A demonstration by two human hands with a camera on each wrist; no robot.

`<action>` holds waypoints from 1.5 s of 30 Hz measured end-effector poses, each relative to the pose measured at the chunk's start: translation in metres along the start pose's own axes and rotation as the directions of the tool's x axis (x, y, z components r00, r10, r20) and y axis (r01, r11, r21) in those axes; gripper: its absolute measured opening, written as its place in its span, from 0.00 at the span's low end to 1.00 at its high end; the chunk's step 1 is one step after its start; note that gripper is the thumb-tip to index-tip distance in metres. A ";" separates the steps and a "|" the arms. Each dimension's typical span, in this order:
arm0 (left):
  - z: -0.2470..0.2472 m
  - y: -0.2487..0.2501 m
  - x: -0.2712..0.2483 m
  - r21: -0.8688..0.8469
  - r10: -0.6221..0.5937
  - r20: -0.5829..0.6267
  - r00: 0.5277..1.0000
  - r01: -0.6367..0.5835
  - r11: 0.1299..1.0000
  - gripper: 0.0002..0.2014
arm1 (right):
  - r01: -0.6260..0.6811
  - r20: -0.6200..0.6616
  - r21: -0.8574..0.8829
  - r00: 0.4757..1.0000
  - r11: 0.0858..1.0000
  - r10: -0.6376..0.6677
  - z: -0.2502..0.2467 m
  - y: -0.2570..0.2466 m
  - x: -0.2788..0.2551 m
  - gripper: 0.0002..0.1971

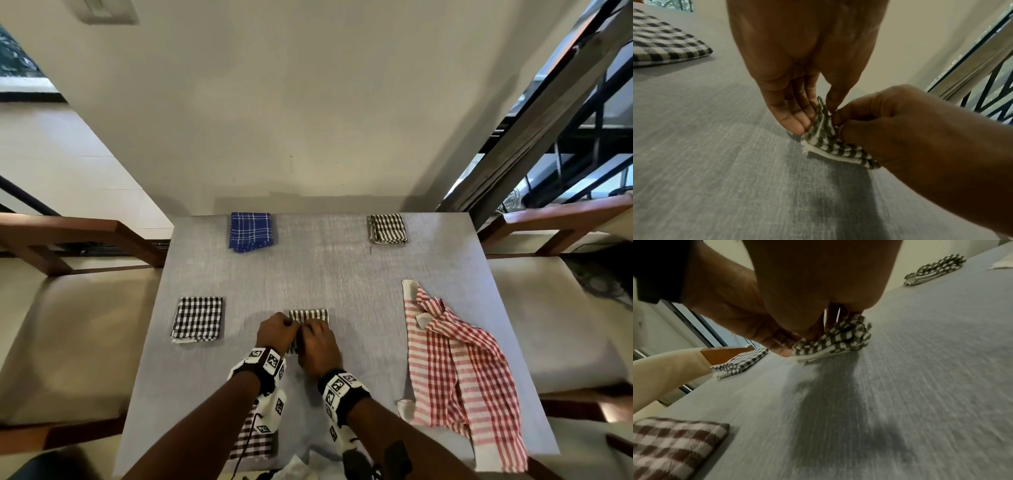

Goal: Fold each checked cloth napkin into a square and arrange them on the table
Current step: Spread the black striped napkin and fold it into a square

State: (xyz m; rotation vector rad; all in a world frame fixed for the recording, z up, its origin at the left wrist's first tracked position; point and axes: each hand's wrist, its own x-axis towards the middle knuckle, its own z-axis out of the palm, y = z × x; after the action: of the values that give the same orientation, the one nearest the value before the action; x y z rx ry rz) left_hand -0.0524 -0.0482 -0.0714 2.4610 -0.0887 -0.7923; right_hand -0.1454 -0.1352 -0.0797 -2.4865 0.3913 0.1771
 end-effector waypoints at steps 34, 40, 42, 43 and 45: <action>0.022 -0.006 0.000 0.513 0.622 0.321 0.714 -0.684 0.519 0.31 | 0.056 -0.120 -0.076 0.991 0.996 -0.065 -0.016 0.091 -0.043 0.24; 0.019 -0.010 0.003 0.510 0.614 0.349 0.708 -0.693 0.509 0.33 | 0.010 -0.175 -0.066 0.984 0.998 -0.022 -0.006 0.074 -0.037 0.22; 0.020 -0.009 0.004 0.533 0.625 0.359 0.693 -0.702 0.472 0.33 | -0.016 -0.191 -0.117 0.982 0.993 -0.007 -0.005 0.069 -0.034 0.18; 0.021 -0.009 0.003 0.546 0.624 0.366 0.690 -0.702 0.457 0.32 | -0.031 -0.195 -0.136 0.981 0.990 0.004 -0.004 0.069 -0.034 0.17; 0.023 -0.015 0.006 0.575 0.581 0.393 0.713 -0.683 0.449 0.33 | -0.044 -0.189 -0.174 0.982 0.984 0.010 -0.005 0.071 -0.039 0.18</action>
State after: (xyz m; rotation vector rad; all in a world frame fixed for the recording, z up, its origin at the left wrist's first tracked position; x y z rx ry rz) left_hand -0.0619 -0.0479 -0.0973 2.6509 -1.5585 -0.6242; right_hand -0.2044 -0.1837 -0.1058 -2.6844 0.5073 -0.0131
